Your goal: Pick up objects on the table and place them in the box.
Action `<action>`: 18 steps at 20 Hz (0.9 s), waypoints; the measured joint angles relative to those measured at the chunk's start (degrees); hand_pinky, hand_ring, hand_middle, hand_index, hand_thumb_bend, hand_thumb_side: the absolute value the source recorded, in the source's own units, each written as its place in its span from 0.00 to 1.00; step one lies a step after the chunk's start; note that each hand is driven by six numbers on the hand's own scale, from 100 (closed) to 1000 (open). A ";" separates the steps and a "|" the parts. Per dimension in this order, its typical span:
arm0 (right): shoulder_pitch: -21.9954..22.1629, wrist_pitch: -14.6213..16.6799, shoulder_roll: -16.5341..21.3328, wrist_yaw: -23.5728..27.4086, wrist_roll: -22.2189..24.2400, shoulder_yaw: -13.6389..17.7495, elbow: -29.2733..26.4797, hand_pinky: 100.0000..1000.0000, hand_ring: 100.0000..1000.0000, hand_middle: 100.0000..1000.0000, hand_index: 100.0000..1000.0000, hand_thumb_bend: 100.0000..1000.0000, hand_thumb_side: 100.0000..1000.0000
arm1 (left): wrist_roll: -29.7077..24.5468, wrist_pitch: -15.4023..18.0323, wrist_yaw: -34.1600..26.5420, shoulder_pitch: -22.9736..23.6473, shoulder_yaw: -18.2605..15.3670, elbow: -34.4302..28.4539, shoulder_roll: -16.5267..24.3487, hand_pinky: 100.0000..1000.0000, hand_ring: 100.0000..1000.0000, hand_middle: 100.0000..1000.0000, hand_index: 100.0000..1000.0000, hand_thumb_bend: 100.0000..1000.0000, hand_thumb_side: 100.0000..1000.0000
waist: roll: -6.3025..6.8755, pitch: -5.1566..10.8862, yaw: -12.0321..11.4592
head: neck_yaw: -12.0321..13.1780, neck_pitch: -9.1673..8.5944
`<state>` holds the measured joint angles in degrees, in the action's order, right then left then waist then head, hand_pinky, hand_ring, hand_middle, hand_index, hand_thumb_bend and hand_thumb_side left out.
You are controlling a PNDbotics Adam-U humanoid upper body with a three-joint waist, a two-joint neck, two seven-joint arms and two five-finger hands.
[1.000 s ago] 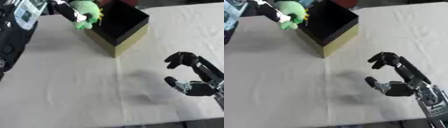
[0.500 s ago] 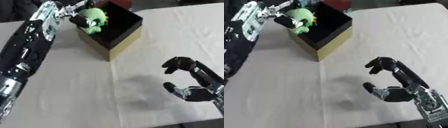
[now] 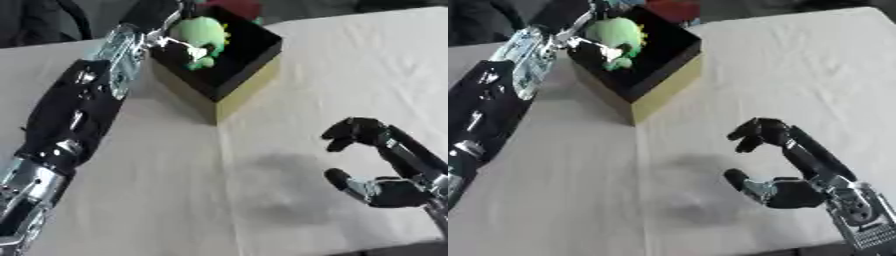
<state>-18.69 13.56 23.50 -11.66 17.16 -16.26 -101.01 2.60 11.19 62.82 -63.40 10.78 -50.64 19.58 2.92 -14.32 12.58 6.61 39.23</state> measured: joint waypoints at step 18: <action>0.00 0.03 -0.02 0.00 -0.01 0.02 0.00 0.58 0.58 0.65 0.72 0.30 0.46 | -3.54 0.94 4.13 0.48 1.57 -1.14 -1.55 0.78 0.76 0.74 0.79 1.00 0.68 | -0.01 -0.15 -0.10 | 0.43 -0.28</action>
<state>-18.69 13.60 23.49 -11.66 17.15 -16.24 -101.01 -0.94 12.13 66.94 -62.92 12.35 -51.77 18.03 2.91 -14.48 12.48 7.04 38.95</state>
